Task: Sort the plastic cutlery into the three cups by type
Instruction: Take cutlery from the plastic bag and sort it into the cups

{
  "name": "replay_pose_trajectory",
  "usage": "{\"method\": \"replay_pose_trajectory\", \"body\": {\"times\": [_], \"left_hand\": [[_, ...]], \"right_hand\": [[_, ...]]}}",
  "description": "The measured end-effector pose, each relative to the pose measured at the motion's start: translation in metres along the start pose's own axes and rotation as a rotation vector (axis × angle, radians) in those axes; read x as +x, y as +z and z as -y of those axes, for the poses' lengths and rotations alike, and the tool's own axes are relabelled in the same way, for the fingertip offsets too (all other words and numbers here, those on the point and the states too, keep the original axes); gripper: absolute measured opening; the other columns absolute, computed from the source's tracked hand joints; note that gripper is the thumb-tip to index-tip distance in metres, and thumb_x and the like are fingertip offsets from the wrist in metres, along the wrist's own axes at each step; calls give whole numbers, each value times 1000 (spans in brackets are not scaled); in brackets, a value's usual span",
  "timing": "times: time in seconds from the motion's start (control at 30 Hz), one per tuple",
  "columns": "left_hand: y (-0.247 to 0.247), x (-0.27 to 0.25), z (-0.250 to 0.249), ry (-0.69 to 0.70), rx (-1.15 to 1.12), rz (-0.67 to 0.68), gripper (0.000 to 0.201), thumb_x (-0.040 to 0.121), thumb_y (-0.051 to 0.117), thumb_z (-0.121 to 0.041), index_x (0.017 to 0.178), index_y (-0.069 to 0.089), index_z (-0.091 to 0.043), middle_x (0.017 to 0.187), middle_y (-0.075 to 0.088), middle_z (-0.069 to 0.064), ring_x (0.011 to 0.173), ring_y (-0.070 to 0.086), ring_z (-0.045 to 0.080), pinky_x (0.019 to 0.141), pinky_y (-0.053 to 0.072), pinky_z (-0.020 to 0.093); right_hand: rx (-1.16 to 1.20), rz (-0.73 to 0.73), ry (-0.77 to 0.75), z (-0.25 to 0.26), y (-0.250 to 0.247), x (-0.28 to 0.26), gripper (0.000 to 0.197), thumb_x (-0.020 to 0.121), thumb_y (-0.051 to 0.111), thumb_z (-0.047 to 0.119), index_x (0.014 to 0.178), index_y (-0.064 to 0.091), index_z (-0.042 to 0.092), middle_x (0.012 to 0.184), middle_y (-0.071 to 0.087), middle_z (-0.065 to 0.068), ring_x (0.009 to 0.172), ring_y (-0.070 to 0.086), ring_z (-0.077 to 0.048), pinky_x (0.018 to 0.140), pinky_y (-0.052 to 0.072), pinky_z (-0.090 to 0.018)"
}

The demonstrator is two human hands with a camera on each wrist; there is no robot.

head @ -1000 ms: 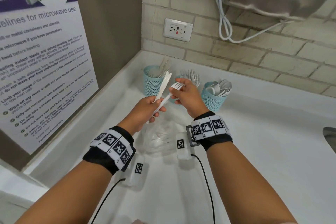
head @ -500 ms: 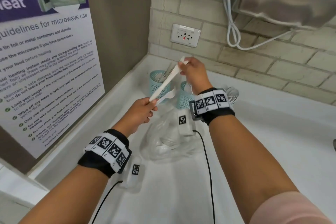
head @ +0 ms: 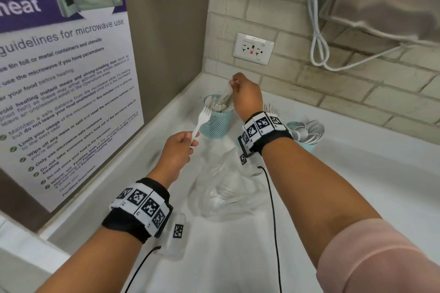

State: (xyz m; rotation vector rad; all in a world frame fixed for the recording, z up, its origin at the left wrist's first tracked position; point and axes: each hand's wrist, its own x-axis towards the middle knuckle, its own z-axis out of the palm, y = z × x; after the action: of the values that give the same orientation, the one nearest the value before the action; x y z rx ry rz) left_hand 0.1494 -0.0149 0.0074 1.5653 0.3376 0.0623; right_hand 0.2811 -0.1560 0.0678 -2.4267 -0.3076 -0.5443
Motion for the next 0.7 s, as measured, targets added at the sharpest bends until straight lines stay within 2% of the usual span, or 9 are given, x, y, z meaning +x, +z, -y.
{"method": "replay_pose_trajectory", "body": {"times": [0.1, 0.2, 0.33, 0.4, 0.47, 0.53, 0.57, 0.6, 0.7], "left_hand": [[-1, 1, 1, 9, 11, 2, 26, 101, 35, -19, 106, 60, -15, 79, 51, -2, 63, 39, 11, 56, 34, 21], [-3, 2, 2, 22, 4, 4, 25, 100, 35, -19, 106, 59, -14, 80, 51, -2, 63, 39, 11, 55, 33, 21], [-3, 3, 2, 37, 20, 14, 25, 100, 36, -20, 111, 58, -12, 80, 52, -3, 64, 41, 11, 56, 34, 21], [-1, 1, 2, 52, 21, 27, 25, 100, 37, -18, 113, 57, -11, 80, 53, -4, 65, 42, 11, 57, 35, 21], [1, 0, 1, 74, 21, 49, 23, 100, 39, -16, 113, 57, -12, 82, 53, -4, 66, 43, 10, 59, 37, 21], [5, -3, -2, 103, 25, 70, 21, 99, 41, -15, 113, 57, -15, 83, 54, -5, 68, 45, 10, 61, 38, 21], [8, -4, -4, 113, 22, 81, 19, 99, 43, -15, 112, 56, -16, 84, 55, -6, 69, 45, 9, 61, 39, 21], [10, -5, -6, 125, 14, 91, 18, 98, 44, -14, 112, 56, -18, 84, 55, -6, 69, 46, 9, 62, 39, 22], [20, -7, -12, 149, -9, 126, 17, 97, 46, -13, 110, 56, -19, 85, 54, -5, 68, 46, 8, 63, 39, 21]], "right_hand": [[-243, 98, -36, 3, 8, 3, 29, 99, 35, 20, 115, 58, 12, 102, 63, -20, 100, 55, -34, 79, 43, -35], [-472, 217, -63, 0, 14, 3, 29, 95, 39, 15, 112, 61, 18, 107, 63, -12, 111, 48, -31, 85, 37, -35], [-583, 317, -42, -2, 19, 5, 33, 96, 36, 21, 117, 61, 21, 114, 61, -10, 118, 40, -31, 92, 34, -37], [-568, 309, -17, 0, 16, 4, 36, 98, 34, 27, 124, 59, 22, 121, 56, -12, 121, 37, -33, 96, 33, -40], [-436, 180, 4, 5, 8, 1, 38, 98, 35, 31, 130, 54, 22, 126, 52, -13, 123, 37, -33, 98, 33, -40], [-221, 36, 50, 14, -5, -4, 38, 98, 38, 34, 128, 54, 16, 124, 55, -14, 118, 46, -31, 94, 38, -36], [-80, 33, 102, 19, -14, -7, 40, 98, 39, 37, 124, 56, 11, 119, 59, -15, 113, 52, -29, 91, 42, -34], [44, 98, 157, 23, -24, -10, 44, 97, 40, 40, 119, 58, 7, 113, 63, -15, 105, 57, -27, 85, 44, -33], [167, 546, 266, 28, -53, -25, 45, 95, 46, 43, 105, 61, 1, 92, 69, -12, 67, 60, -17, 58, 43, -24]]}}
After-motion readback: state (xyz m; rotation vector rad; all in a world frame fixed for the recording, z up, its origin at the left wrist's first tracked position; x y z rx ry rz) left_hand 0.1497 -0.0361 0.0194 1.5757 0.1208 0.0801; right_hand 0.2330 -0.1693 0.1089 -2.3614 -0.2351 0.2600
